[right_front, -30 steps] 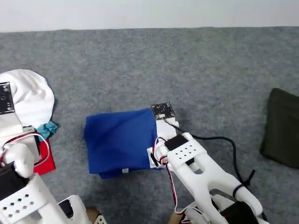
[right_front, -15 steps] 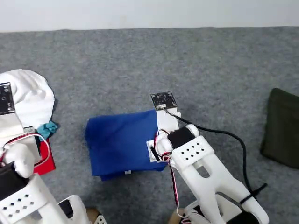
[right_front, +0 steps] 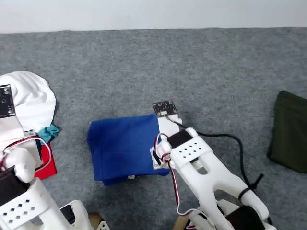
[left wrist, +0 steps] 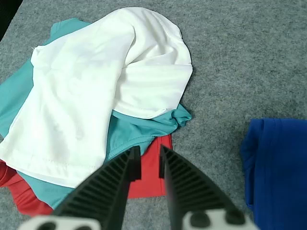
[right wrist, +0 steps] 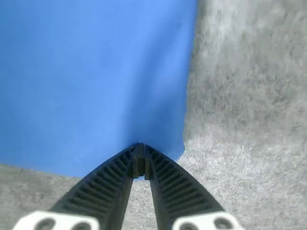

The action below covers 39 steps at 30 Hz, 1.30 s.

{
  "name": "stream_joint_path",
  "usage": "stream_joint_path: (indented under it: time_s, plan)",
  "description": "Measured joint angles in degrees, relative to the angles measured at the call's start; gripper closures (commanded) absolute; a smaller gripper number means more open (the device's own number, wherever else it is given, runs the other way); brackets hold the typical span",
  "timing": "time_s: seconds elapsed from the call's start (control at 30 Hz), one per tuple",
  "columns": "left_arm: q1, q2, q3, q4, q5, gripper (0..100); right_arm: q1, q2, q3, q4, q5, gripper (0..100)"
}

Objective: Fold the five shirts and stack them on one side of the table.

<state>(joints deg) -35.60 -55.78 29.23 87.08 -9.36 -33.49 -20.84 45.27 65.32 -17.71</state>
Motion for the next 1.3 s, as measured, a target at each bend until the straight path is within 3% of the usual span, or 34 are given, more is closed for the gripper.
stream_joint_path:
  time_s: [0.1,0.3,0.4,1.3]
  plan:
    - [0.0,-0.1,1.1,0.8,0.0,92,0.0,0.0,-4.8,3.2,0.1,95.7]
    - [0.0,-0.1,1.6,4.9,0.0,92,0.0,1.0,-13.4,17.3,-7.0,68.2]
    - [0.0,-0.1,1.8,6.3,0.0,92,0.0,2.7,-14.4,20.9,-9.7,60.9]
    - [0.0,-0.1,1.9,6.6,0.0,93,-6.1,21.8,-21.2,10.9,-10.9,60.8]
